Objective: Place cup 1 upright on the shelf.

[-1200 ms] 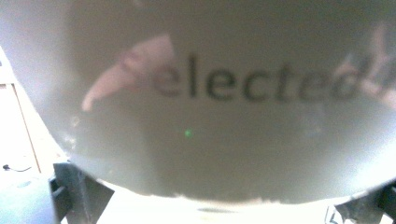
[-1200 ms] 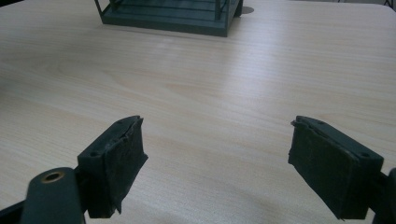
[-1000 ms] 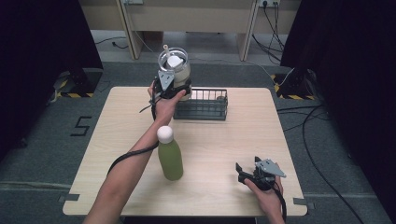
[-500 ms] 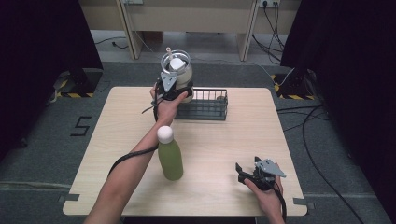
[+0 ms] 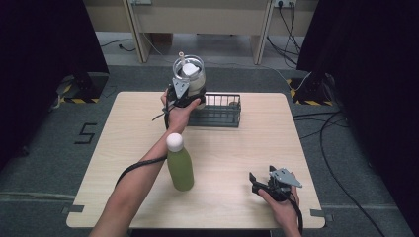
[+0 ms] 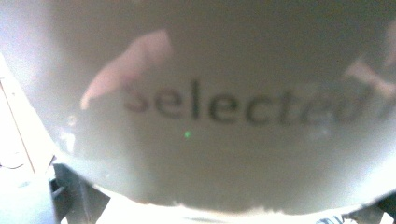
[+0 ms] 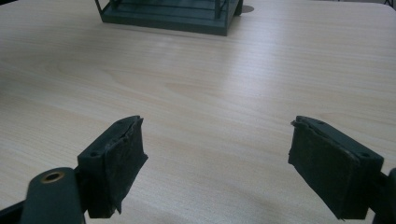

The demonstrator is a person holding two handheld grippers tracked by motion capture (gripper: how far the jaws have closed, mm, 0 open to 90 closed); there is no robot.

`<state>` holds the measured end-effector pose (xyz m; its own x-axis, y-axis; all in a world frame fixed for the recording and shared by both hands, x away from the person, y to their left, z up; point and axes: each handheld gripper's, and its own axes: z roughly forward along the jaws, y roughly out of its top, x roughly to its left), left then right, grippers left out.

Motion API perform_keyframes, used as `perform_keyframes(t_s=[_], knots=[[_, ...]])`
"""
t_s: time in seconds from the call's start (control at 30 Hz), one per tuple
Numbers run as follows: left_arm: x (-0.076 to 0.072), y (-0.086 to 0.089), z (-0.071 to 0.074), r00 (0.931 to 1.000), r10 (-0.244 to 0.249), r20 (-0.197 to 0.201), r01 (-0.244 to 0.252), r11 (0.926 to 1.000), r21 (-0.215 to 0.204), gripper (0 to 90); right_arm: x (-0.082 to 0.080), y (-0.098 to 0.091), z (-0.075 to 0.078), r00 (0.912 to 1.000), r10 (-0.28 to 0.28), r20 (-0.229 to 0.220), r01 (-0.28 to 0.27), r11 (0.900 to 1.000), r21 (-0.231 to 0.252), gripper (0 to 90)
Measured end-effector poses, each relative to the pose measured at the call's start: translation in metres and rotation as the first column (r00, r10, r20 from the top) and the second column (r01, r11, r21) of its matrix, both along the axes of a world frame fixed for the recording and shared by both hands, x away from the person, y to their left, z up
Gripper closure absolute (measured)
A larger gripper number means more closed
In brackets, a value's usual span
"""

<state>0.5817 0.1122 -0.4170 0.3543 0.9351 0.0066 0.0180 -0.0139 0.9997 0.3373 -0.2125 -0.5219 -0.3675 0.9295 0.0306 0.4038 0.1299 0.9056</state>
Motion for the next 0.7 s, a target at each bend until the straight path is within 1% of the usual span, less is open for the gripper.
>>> perform_keyframes(t_s=[0.17,0.33,0.4,0.53,0.57,0.63,0.7], knots=[[0.001,0.000,-0.002,1.0000,-0.002,-0.004,0.002,0.9999,0.013,9.2,0.000,0.000,0.000,1.0000,0.000,-0.002,0.000,1.0000,0.000,17.8],[0.002,0.000,-0.006,0.9999,-0.004,-0.013,0.004,1.0000,0.008,9.2,0.000,0.000,0.000,1.0000,0.001,-0.003,-0.001,1.0000,-0.001,17.8],[0.003,-0.001,-0.007,0.9999,-0.005,-0.011,0.005,0.9999,0.016,9.2,0.000,0.000,0.000,1.0000,0.000,-0.003,0.000,1.0000,0.001,17.8],[0.003,-0.002,-0.008,0.9999,-0.007,-0.011,0.007,0.9998,0.016,9.2,0.000,0.000,0.000,1.0000,0.000,-0.004,0.000,1.0000,0.000,17.8],[0.003,-0.002,-0.009,0.9998,-0.010,-0.016,0.011,0.9998,0.014,9.2,0.000,0.000,0.000,1.0000,-0.001,-0.003,0.001,1.0000,0.000,17.8],[0.004,-0.002,-0.010,0.9999,-0.011,-0.012,0.011,0.9997,0.021,9.2,0.000,0.000,0.000,1.0000,-0.001,-0.003,0.001,1.0000,0.001,17.8],[0.004,-0.003,-0.011,0.9997,-0.009,-0.022,0.010,0.9998,0.017,9.2,0.000,0.000,0.000,1.0000,-0.001,-0.004,0.001,1.0000,0.001,17.8]])
